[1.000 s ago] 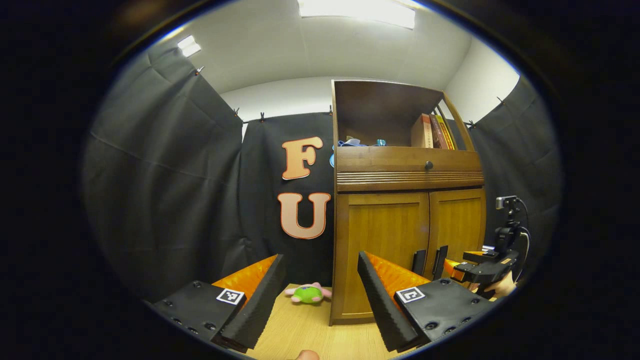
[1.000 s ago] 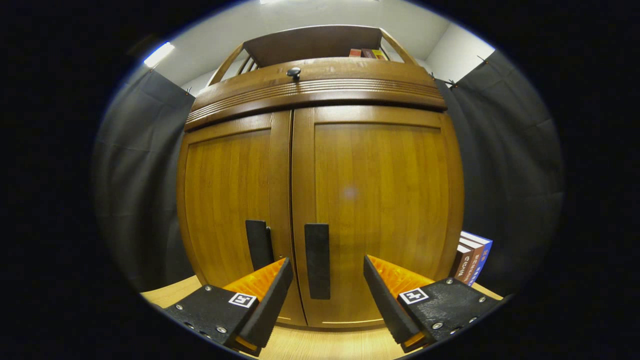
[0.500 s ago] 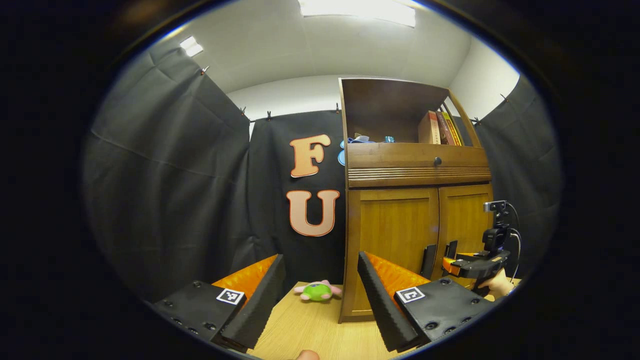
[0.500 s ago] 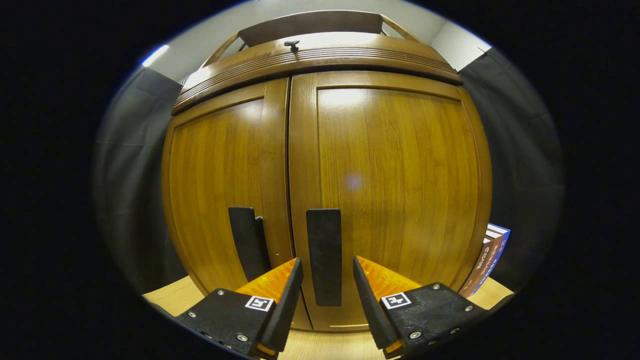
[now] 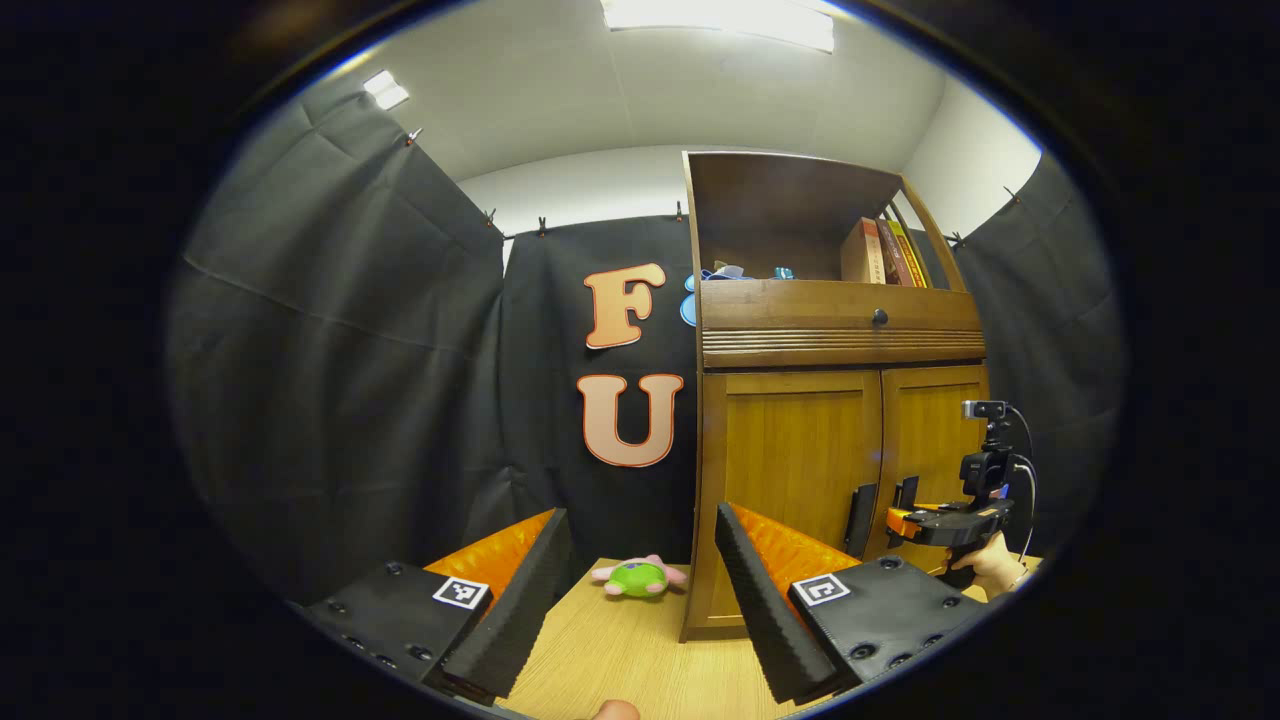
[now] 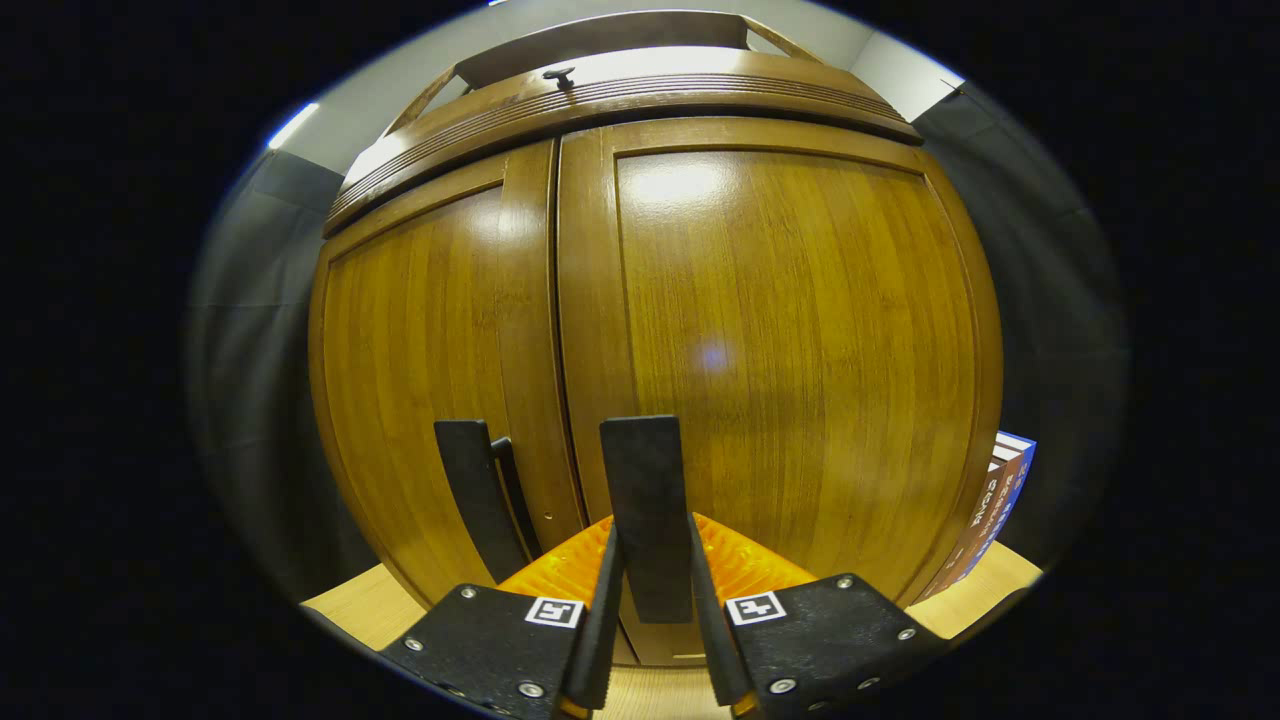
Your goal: Open the right door of the double-door shoe cabinet with the right hand, and open the left door with the left hand.
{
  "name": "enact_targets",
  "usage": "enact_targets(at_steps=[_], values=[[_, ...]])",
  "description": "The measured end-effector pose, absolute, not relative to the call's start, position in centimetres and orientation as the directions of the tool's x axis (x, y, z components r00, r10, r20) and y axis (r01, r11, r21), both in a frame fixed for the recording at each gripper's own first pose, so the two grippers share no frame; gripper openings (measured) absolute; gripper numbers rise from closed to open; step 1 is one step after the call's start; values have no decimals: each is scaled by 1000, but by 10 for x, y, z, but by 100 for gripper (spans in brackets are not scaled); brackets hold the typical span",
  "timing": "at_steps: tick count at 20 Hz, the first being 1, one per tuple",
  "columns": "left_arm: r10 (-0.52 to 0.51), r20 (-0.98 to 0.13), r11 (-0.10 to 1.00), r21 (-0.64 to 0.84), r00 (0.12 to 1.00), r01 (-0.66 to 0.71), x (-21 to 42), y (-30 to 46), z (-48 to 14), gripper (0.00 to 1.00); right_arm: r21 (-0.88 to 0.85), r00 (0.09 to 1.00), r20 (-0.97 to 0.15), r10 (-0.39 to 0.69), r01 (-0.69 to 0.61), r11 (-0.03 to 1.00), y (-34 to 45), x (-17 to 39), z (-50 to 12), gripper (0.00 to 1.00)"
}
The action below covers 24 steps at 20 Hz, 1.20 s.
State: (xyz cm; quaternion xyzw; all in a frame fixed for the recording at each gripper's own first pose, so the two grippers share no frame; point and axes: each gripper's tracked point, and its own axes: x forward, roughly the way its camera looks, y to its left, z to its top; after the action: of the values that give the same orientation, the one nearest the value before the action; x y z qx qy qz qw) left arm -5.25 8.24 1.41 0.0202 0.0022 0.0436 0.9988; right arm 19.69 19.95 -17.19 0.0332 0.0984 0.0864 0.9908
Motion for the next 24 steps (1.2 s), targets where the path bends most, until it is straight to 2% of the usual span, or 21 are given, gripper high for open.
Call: enact_targets(at_steps=[1, 2, 4, 5, 6, 7, 14, 15, 16, 24], values=[[87, -3, 995, 39, 996, -87, -54, 83, 14, 94, 72, 966, -188, 177, -166, 983, 200, 194, -171, 27], [87, -3, 995, 38, 996, -87, -54, 83, 14, 94, 66, 966, -188, 178, -168, 983, 200, 193, -171, 35], [88, -5, 995, 36, 996, -88, -53, 81, 14, 95, 71, 965, -188, 185, -174, 982, 199, 189, -171, 23], [89, -8, 995, 36, 996, -88, -53, 81, 13, 94, 73, 964, -188, 191, -180, 981, 197, 185, -171, 43], [88, -11, 995, 37, 996, -88, -53, 81, 13, 94, 71, 962, -187, 197, -187, 980, 196, 182, -170, 32], [88, -13, 995, 37, 996, -87, -52, 81, 12, 95, 72, 961, -185, 203, -193, 979, 196, 177, -169, 31], [74, -7, 997, 22, 997, -73, -56, 77, 13, 94, 89, 957, -187, 220, -207, 974, 181, 139, -162, 31], [67, -8, 997, 23, 998, -67, -56, 76, 13, 95, 90, 957, -186, 224, -211, 973, 178, 134, -161, 27], [61, -10, 998, 19, 998, -60, -57, 74, 13, 95, 92, 956, -183, 229, -216, 972, 175, 128, -159, 31], [25, -28, 1000, -4, 999, -25, -54, 53, 7, 94, 103, 958, -163, 237, -223, 969, 142, 75, -148, 30]])
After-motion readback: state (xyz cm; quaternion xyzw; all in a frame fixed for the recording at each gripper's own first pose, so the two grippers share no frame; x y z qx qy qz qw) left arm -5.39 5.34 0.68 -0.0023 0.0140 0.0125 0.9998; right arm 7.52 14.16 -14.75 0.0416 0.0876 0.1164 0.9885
